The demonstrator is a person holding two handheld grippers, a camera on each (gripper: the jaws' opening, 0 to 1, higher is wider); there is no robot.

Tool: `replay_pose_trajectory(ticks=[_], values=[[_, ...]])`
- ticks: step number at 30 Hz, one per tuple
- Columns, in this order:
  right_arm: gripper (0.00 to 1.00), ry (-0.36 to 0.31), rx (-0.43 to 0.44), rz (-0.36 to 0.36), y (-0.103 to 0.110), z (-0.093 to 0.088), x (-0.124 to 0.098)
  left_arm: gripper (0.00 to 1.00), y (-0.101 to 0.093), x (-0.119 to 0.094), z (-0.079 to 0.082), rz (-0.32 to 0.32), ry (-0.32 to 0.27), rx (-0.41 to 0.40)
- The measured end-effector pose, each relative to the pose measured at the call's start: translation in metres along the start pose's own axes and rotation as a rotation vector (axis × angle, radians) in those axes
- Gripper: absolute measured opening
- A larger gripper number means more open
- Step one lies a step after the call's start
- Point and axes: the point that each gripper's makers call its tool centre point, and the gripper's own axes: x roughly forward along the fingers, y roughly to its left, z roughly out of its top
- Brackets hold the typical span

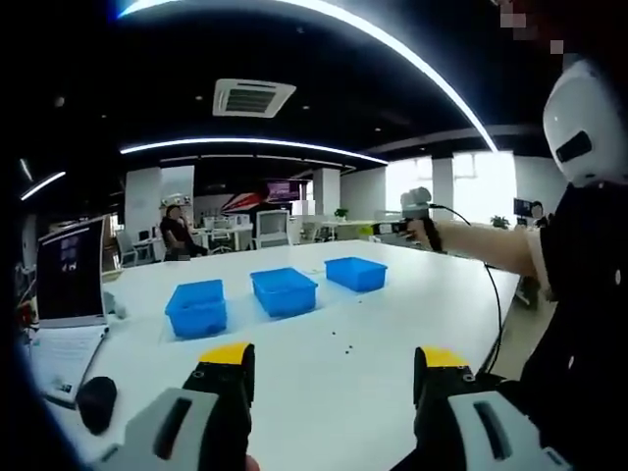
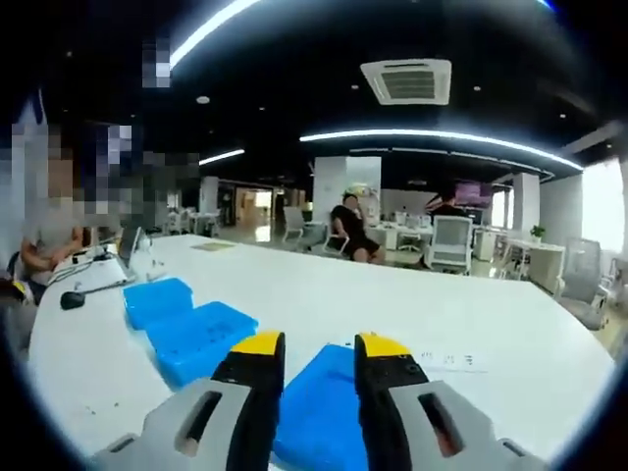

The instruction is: Pick up the resistors one by one and place each resistor into its matching bin, sorting the parts by color and model until every resistor is separated into the correct bin for its type

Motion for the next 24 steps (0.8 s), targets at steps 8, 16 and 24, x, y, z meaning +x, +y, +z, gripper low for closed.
replay_pose_trajectory(ticks=[8,16,24], values=[[0.31,-0.052,0.031,0.041,0.026,-0.004,-0.051,0.67,-0.001,0.003,-0.002,-0.010,0.003,-0.001],[0.32,-0.105,0.060,0.073,0.055,-0.013,-0.115,0.67,-0.009,0.010,-0.003,-0.046,0.020,0.012],[0.33,-0.093,0.000,0.050,0.075,-0.051,-0.181,0.67,-0.009,0.017,0.000,-0.053,0.011,0.010]])
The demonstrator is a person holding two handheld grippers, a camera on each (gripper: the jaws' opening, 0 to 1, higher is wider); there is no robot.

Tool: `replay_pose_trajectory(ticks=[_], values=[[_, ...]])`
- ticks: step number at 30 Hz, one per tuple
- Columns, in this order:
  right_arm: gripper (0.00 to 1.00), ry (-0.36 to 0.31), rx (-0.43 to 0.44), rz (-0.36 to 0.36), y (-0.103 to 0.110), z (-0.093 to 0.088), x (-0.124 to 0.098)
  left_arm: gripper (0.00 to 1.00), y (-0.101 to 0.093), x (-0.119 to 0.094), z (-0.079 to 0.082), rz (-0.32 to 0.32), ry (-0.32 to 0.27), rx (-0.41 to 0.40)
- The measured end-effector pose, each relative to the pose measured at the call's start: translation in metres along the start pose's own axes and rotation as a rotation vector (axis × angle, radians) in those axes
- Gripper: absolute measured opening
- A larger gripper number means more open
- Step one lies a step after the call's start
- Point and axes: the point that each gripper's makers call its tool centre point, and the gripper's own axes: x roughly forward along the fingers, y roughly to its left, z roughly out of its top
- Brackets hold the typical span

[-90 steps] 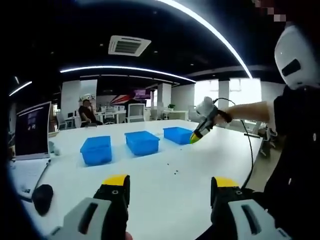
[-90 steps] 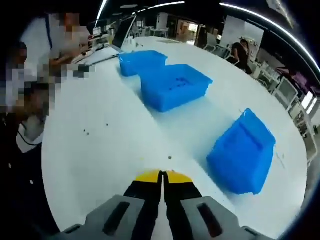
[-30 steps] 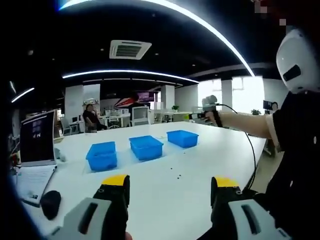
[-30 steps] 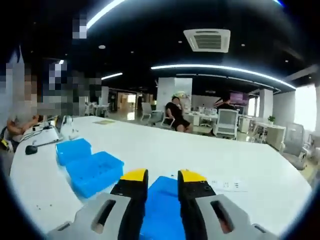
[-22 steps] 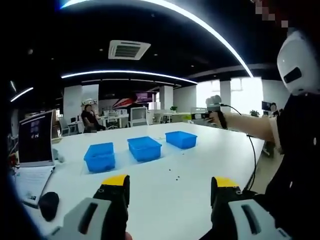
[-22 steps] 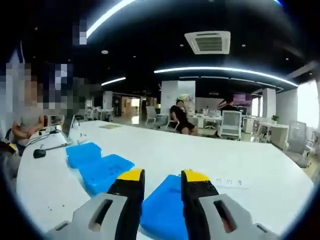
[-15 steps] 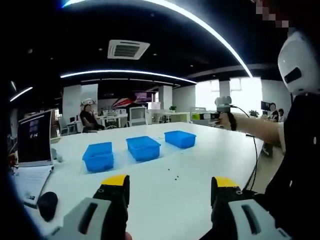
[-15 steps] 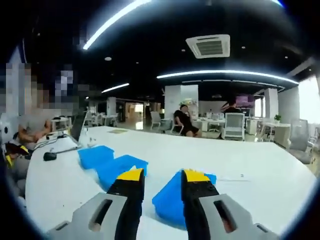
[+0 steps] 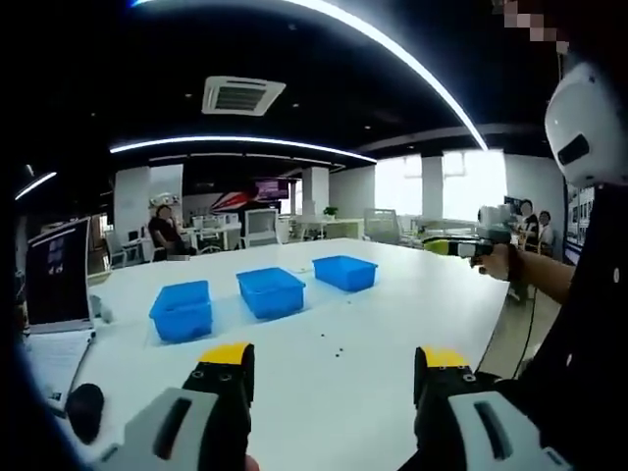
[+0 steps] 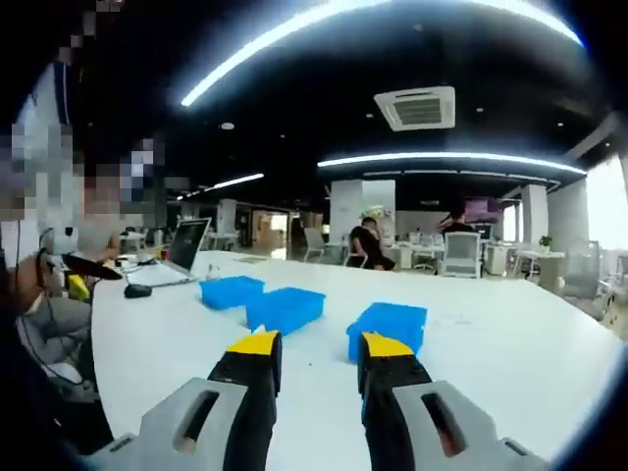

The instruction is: Pick up the resistors one by one and place each resistor into its matching bin, sorting the parts by color and model until every resistor is separated into the correct bin for its type

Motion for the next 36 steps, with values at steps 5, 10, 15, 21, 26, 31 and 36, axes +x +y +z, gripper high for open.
replay_pose_trajectory(ticks=[5,10,15,21,26,31,36], values=[[0.33,0.014,0.027,-0.025,-0.003,-0.002,-0.020,0.67,-0.003,0.004,-0.003,-0.020,0.014,0.006],[0.28,0.076,0.047,0.030,0.000,0.000,-0.015,0.67,-0.004,0.004,-0.003,-0.019,0.014,0.007],[0.28,0.183,0.012,0.115,0.005,-0.005,0.004,0.67,-0.004,0.001,-0.006,-0.011,0.014,-0.004],[0.27,0.315,-0.062,0.238,0.015,-0.007,0.039,0.67,-0.002,-0.004,-0.012,0.001,0.019,-0.011],[0.27,0.474,-0.121,0.354,0.027,-0.022,0.066,0.67,0.000,-0.009,-0.013,0.011,0.013,-0.018],[0.27,0.586,-0.161,0.408,0.028,-0.037,0.091,0.67,0.001,-0.010,-0.016,0.015,0.010,-0.027],[0.26,0.670,-0.209,0.451,0.035,-0.050,0.116,0.67,0.001,-0.012,-0.017,0.017,0.008,-0.029]])
